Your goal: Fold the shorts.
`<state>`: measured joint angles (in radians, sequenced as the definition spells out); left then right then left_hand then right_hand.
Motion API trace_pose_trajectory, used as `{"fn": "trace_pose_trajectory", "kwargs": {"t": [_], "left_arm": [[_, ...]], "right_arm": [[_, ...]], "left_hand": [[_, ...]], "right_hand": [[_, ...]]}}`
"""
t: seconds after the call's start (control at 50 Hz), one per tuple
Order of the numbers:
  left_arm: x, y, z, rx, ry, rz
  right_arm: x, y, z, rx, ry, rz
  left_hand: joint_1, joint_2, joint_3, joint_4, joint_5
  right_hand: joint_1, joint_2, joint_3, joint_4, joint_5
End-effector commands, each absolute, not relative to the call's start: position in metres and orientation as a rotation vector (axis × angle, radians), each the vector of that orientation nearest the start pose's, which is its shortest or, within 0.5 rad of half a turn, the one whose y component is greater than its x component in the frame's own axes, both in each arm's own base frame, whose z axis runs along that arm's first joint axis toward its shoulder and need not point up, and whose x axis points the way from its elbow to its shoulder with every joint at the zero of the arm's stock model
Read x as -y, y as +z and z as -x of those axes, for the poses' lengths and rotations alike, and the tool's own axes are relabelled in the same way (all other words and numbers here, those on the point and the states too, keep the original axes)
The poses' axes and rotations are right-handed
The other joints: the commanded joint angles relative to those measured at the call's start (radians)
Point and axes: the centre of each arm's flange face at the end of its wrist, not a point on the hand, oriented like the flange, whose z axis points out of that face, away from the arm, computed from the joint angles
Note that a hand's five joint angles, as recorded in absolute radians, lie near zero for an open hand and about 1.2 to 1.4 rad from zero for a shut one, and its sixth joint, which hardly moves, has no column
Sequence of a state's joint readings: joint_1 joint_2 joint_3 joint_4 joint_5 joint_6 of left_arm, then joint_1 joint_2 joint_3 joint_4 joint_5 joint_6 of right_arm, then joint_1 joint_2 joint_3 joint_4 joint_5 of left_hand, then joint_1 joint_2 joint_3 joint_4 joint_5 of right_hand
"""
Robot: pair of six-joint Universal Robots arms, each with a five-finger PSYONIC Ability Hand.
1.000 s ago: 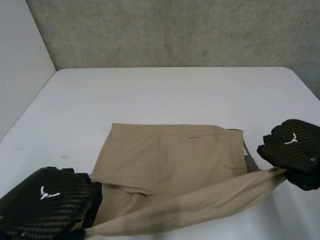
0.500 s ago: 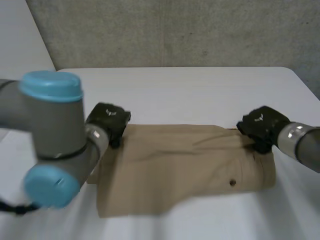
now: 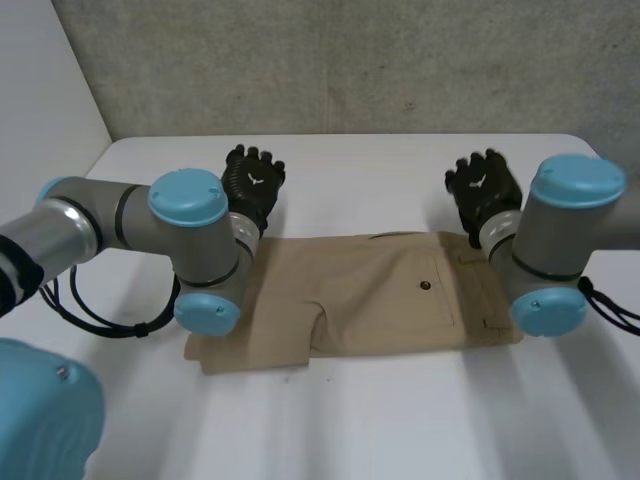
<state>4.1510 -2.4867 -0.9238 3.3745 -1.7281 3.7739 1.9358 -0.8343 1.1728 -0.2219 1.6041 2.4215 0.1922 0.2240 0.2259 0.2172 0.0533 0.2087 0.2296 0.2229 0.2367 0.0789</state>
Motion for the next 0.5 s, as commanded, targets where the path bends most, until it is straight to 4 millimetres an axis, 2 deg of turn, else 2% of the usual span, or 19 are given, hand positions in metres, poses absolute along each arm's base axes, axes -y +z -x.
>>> {"fn": "trace_pose_trajectory", "kwargs": {"t": [0.02, 0.08, 0.12, 0.16, 0.26, 0.32, 0.4, 0.5], "left_arm": [[0.309, 0.199, 0.349, -1.845, -2.124, -1.065], [0.294, 0.214, 0.339, -1.865, -2.128, -1.049], [0.281, 0.216, 0.33, -1.925, -2.127, -1.031], [0.271, 0.213, 0.323, -1.986, -2.12, -1.016], [0.244, 0.203, 0.306, -2.188, -2.106, -0.933], [0.236, 0.197, 0.301, -2.259, -2.088, -0.902], [0.227, 0.185, 0.295, -2.331, -2.043, -0.888], [0.222, 0.177, 0.294, -2.358, -2.007, -0.902]], "right_arm": [[0.327, 0.237, -0.265, -2.085, -2.25, 1.02], [0.312, 0.237, -0.257, -2.099, -2.17, 1.043], [0.301, 0.226, -0.245, -2.166, -2.063, 1.078], [0.293, 0.211, -0.231, -2.252, -1.948, 1.085], [0.275, 0.185, -0.21, -2.364, -1.761, 1.083], [0.271, 0.169, -0.196, -2.425, -1.684, 1.055], [0.271, 0.159, -0.186, -2.44, -1.65, 1.026], [0.275, 0.141, -0.188, -2.418, -1.613, 1.026]], "left_hand": [[-0.018, -0.049, -0.051, -0.043, -0.053], [-0.018, -0.049, -0.051, -0.043, -0.053], [-0.018, -0.049, -0.051, -0.043, -0.053], [-0.018, -0.049, -0.051, -0.043, -0.053], [-0.018, -0.049, -0.051, -0.043, -0.053], [-0.018, -0.049, -0.051, -0.043, -0.053], [-0.018, -0.049, -0.051, -0.043, -0.053], [-0.018, -0.049, -0.051, -0.043, -0.053]], "right_hand": [[-0.034, -0.055, -0.048, -0.062, -0.079], [-0.034, -0.055, -0.048, -0.062, -0.079], [-0.034, -0.055, -0.048, -0.062, -0.079], [-0.034, -0.055, -0.048, -0.062, -0.079], [0.026, 0.005, 0.012, -0.002, -0.019], [0.076, 0.055, 0.061, 0.048, 0.031], [0.129, 0.108, 0.114, 0.1, 0.084], [0.337, 0.316, 0.323, 0.309, 0.292]]}}
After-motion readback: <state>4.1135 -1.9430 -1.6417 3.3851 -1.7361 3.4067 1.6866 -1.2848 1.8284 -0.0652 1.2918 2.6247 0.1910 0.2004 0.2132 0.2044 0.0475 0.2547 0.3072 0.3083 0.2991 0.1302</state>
